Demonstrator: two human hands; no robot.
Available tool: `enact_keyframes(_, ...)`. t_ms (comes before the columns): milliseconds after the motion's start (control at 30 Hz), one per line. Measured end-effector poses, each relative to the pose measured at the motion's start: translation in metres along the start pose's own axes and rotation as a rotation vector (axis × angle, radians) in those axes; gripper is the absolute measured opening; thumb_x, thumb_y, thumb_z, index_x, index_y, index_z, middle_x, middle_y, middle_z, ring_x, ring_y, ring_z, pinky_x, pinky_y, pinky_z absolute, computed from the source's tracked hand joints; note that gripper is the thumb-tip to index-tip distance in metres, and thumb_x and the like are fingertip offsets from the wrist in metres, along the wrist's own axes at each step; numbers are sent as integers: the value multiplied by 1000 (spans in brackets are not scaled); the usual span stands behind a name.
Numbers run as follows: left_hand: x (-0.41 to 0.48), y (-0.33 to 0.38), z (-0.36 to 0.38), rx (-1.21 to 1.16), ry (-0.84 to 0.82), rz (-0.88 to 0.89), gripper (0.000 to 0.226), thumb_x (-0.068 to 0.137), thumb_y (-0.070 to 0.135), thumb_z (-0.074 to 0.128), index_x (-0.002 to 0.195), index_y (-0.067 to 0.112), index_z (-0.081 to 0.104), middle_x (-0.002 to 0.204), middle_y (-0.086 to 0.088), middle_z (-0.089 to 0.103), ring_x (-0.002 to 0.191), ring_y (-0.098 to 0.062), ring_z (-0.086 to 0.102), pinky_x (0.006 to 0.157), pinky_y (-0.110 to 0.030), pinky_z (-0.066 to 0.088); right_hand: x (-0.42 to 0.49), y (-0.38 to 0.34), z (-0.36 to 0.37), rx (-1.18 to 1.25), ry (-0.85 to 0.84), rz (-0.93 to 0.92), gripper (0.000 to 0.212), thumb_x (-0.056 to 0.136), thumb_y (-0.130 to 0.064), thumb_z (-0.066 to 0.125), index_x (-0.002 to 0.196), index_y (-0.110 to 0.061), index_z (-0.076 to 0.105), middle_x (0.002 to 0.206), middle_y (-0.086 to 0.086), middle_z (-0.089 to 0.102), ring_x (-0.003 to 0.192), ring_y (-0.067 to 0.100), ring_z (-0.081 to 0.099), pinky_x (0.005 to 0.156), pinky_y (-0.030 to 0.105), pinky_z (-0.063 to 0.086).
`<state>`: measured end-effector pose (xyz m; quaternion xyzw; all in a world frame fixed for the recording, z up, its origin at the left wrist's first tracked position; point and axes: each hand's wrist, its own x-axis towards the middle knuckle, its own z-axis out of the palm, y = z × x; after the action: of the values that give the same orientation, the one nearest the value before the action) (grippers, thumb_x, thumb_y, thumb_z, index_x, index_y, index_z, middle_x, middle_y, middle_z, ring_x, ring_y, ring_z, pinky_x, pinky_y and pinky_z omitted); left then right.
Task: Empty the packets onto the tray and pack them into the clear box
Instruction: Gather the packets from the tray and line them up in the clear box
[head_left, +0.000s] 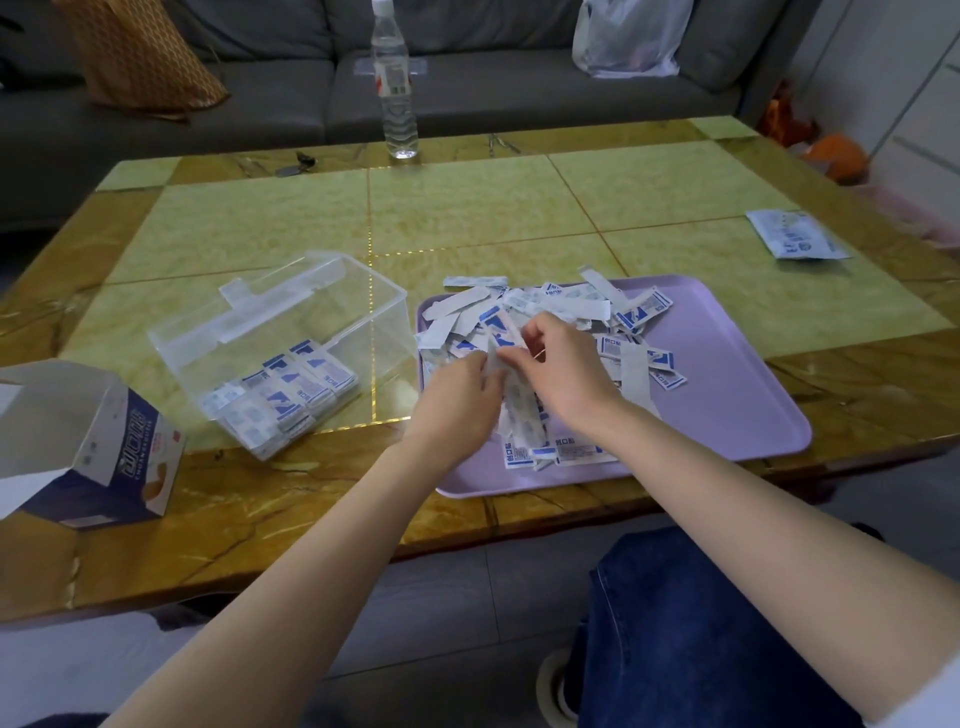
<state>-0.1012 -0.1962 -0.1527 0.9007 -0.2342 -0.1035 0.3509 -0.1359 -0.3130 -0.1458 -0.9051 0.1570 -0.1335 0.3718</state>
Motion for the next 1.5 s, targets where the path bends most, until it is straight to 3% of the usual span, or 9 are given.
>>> enact_keyframes(133,-1,2,1,-41,-43,4,23,96,33,45,92,11,47,84,-3,53,78,-21,49,61,-30,32,3,-1,5,74,-1,98,26,90,-29,61,80,-12,44,65,-8,41,59,8,38,53,12,34)
enact_keyframes(267,3,-1,-3,-99,-6,5,20,89,26,59,88,8,52,69,5,49,64,-11,46,49,-17,31,3,-3,5,136,-19,139,28,87,-33,63,73,-12,51,64,-5,49,61,11,44,52,12,33)
enact_keyframes(433,7,-3,-11,-37,44,16,10,86,16,59,93,9,58,83,-7,60,82,-28,58,62,-30,40,2,2,4,130,17,125,35,84,-26,69,106,-6,51,106,10,57,92,20,54,78,26,42)
enact_keyframes(633,11,4,-18,479,92,179,11,92,14,46,102,14,51,105,-9,61,99,-32,55,76,-33,30,-7,0,-6,-161,265,-286,62,74,8,67,130,2,41,129,19,44,122,31,41,99,23,27)
enact_keyframes(733,10,3,-5,547,25,220,21,92,11,46,112,15,51,112,-8,60,106,-30,54,78,-33,32,-11,5,-4,-393,83,-408,56,75,9,62,127,-6,49,126,11,49,122,27,41,106,29,26)
enact_keyframes(900,2,-6,7,483,-70,188,22,95,15,48,116,14,46,110,-7,62,98,-29,57,72,-31,33,-17,24,0,-575,-192,-235,17,93,-18,49,107,-15,59,107,3,62,105,23,53,92,32,34)
enact_keyframes(1033,0,-10,3,391,-99,173,21,96,23,48,113,11,42,109,-8,60,94,-31,58,71,-39,44,-15,30,-2,-557,-168,-204,14,94,-17,49,103,-14,58,105,4,62,101,25,54,85,35,37)
enact_keyframes(1333,5,-8,-16,151,137,244,12,93,21,53,95,10,52,88,-4,59,75,-25,51,60,-35,37,-10,17,-9,-322,65,-350,20,91,-8,57,111,-10,55,100,5,63,90,23,56,81,32,39)
enact_keyframes(1500,4,-19,-14,171,27,175,18,89,14,57,105,7,49,103,-10,58,91,-30,54,74,-40,43,-9,21,-1,-427,-121,-282,19,92,-14,54,110,-13,51,111,3,61,100,24,56,81,35,40)
